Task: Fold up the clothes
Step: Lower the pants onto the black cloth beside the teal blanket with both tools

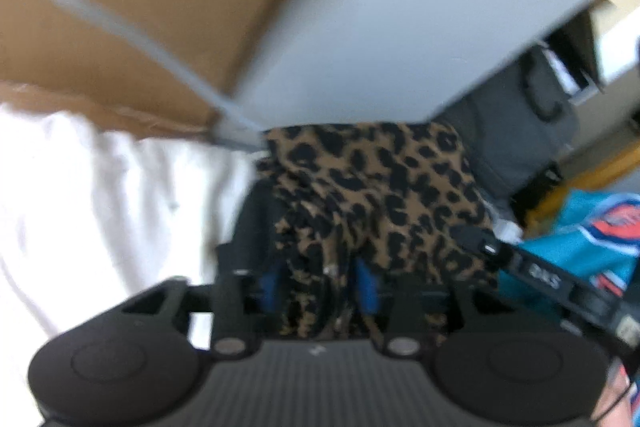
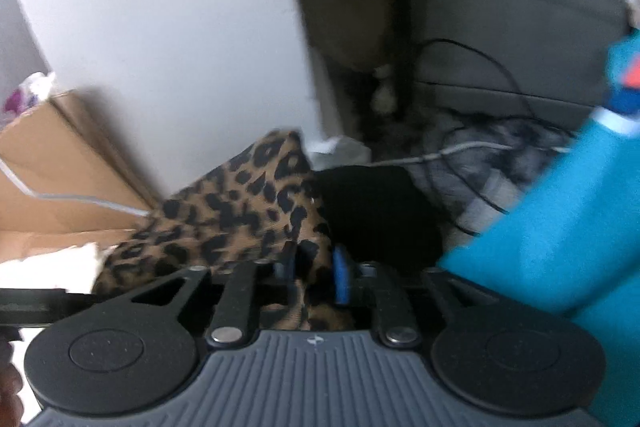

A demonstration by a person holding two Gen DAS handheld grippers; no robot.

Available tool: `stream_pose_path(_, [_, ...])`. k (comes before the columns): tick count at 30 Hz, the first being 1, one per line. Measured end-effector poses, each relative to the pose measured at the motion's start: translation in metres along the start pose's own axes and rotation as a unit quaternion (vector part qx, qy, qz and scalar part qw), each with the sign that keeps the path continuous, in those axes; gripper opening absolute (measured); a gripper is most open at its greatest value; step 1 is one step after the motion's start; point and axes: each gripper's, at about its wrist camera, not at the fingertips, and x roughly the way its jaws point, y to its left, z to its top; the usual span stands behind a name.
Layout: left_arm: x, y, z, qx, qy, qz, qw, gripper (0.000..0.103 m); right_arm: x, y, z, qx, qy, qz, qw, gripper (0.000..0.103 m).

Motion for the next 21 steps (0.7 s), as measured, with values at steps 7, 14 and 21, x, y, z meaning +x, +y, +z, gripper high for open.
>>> stream_pose_path(7, [-0.021, -0.009, 0.001, 0.021, -0.033, 0.017, 0.9991, 0.041, -0.035, -0.016, -0.028, 0.031, -0.029, 0.017, 0.999, 0.025])
stream_pose_path(14, [-0.033, -0.038, 0.009, 0.121, -0.043, -0.007, 0.9917, 0.011, -0.062, -0.017, -0.064, 0.048, -0.04, 0.036, 0.997, 0.025])
stream_pose_path(21, [-0.001, -0.049, 0.001, 0.177, 0.002, 0.017, 0.9841, 0.009, -0.049, -0.005, -0.095, 0.03, -0.023, 0.049, 0.998, 0.026])
